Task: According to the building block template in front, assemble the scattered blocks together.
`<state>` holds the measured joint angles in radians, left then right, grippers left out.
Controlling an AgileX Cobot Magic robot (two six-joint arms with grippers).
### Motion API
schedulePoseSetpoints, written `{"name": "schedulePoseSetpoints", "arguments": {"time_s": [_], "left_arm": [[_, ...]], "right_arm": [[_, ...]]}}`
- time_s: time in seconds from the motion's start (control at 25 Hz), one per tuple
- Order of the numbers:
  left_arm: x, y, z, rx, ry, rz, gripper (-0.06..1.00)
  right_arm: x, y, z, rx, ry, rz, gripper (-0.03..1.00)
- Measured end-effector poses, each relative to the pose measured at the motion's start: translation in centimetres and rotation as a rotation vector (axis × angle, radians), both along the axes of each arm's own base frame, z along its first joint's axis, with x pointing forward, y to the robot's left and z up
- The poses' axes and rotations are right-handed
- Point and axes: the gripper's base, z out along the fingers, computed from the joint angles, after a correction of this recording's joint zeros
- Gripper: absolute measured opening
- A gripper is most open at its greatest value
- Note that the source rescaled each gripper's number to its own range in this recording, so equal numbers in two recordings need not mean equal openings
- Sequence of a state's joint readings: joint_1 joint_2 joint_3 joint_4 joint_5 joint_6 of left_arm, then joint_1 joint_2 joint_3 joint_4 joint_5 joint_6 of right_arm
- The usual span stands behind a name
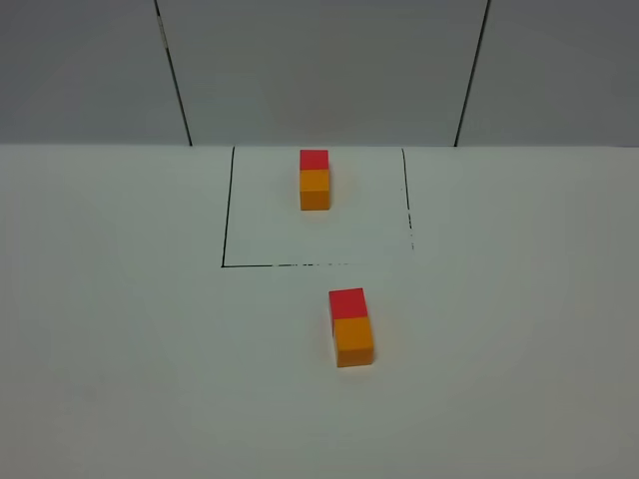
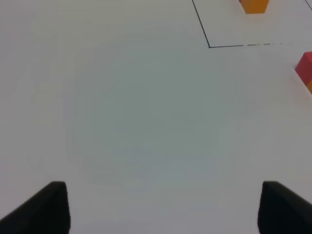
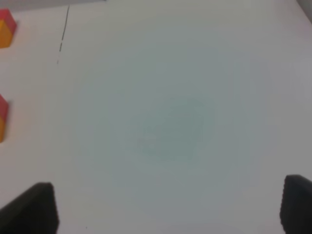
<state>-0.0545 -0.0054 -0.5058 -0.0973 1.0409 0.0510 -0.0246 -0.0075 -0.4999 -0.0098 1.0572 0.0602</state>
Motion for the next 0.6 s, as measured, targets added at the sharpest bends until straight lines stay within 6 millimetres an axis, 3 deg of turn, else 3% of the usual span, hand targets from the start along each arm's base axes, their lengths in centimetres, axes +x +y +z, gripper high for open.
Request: {"name": "schedulePoseSetpoints", "arguments": {"time_s": [0.6], "left_arm": [[0.00,0.00,0.00,0.001,0.000,0.000,0.65]], "right_arm": [[0.00,0.00,0.00,0.000,0.000,0.000,0.84]]}}
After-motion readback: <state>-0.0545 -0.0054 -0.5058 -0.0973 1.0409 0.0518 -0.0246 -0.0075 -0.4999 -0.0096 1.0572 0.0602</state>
